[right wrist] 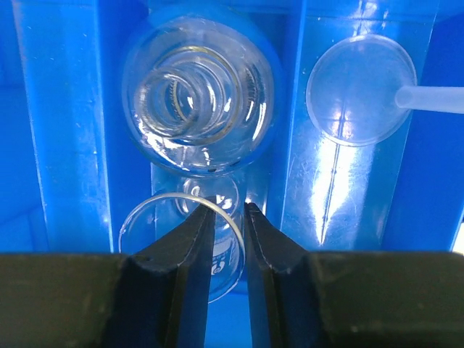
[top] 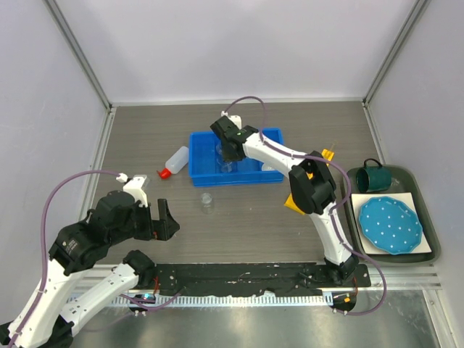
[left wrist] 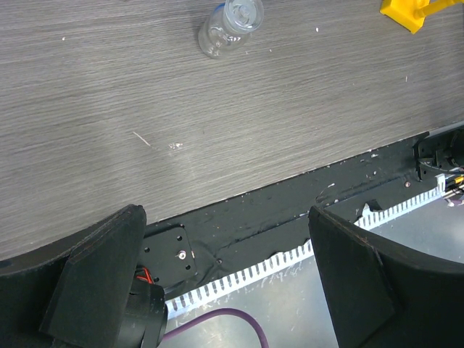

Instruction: Organize the chemistry lab equipment

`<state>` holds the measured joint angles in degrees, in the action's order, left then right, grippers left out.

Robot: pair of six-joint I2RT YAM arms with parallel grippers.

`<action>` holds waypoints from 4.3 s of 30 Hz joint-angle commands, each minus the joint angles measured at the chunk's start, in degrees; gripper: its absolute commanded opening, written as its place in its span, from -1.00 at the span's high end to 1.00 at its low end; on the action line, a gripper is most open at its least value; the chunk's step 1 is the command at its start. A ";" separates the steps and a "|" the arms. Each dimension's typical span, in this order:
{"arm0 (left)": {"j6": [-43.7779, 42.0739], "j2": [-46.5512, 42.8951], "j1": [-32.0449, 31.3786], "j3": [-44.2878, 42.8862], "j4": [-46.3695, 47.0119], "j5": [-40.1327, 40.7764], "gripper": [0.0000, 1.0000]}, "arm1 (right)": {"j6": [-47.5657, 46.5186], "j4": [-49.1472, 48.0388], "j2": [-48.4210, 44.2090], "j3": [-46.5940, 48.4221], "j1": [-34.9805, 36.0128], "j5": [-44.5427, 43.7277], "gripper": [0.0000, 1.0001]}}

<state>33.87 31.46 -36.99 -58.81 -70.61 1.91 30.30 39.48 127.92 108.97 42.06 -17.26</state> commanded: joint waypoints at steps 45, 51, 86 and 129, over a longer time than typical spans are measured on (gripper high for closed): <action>-0.29 -3.87 0.25 -0.52 -2.08 1.16 -0.99 | -3.06 1.56 -5.58 -4.82 24.12 -7.09 -0.58; -0.56 -4.04 0.25 -0.43 -2.43 1.43 -0.99 | -2.71 1.30 -4.43 -4.99 24.12 -6.83 -0.57; 0.32 -3.87 0.25 -0.34 -1.81 0.55 -1.00 | -3.15 2.26 -11.63 -11.14 23.33 -7.79 0.40; -0.38 -1.49 0.25 -0.61 -0.49 0.46 -1.00 | -7.89 4.02 -13.31 -3.32 -5.68 0.82 0.51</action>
<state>34.06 29.39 -36.99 -58.78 -72.29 1.93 22.72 46.74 114.69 104.01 36.82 -17.28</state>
